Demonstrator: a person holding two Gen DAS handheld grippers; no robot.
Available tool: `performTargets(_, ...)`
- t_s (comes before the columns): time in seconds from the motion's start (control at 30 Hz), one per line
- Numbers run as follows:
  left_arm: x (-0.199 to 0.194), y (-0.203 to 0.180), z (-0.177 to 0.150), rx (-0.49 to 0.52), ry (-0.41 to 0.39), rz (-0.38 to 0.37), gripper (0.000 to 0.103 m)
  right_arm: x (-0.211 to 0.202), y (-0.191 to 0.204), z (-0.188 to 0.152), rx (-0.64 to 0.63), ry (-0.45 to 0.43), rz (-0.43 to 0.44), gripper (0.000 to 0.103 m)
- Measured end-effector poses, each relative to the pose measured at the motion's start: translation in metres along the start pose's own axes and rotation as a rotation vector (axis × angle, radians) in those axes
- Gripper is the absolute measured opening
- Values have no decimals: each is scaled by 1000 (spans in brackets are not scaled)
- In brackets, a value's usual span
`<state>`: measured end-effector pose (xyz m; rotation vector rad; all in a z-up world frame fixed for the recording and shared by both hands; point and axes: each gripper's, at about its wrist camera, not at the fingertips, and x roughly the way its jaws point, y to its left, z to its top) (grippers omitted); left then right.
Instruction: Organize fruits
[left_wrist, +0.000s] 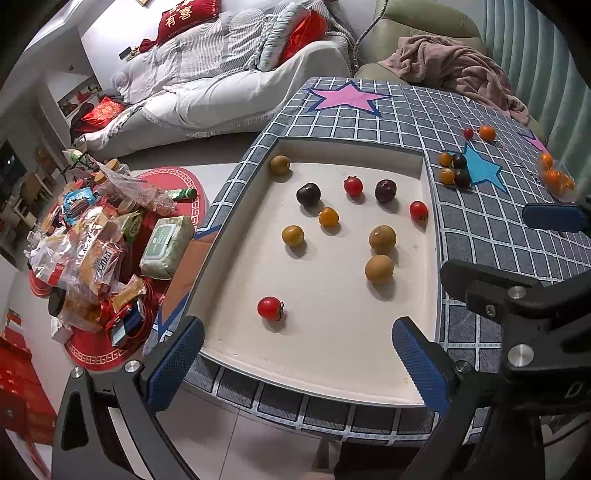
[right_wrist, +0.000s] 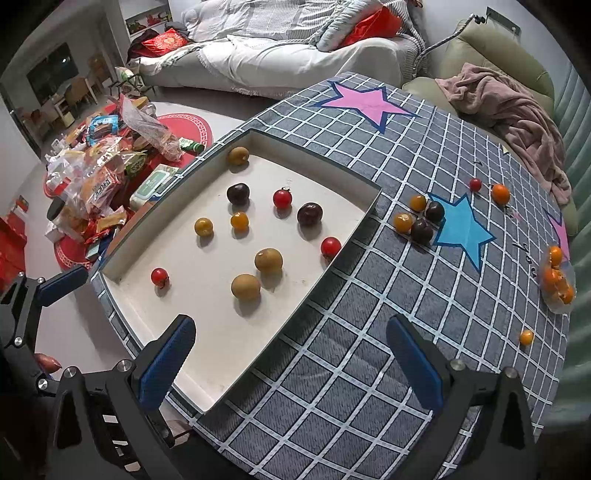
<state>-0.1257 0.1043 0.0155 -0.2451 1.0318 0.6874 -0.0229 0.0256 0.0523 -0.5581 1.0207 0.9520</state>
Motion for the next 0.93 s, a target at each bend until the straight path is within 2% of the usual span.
performTargets(0.7, 5, 1, 0, -11, 15, -11, 102, 5, 2, 0, -3, 4, 11, 103)
performTargets(0.93, 3, 1, 0, -18, -11, -29, 102, 6, 3, 0, -3, 5, 15, 103)
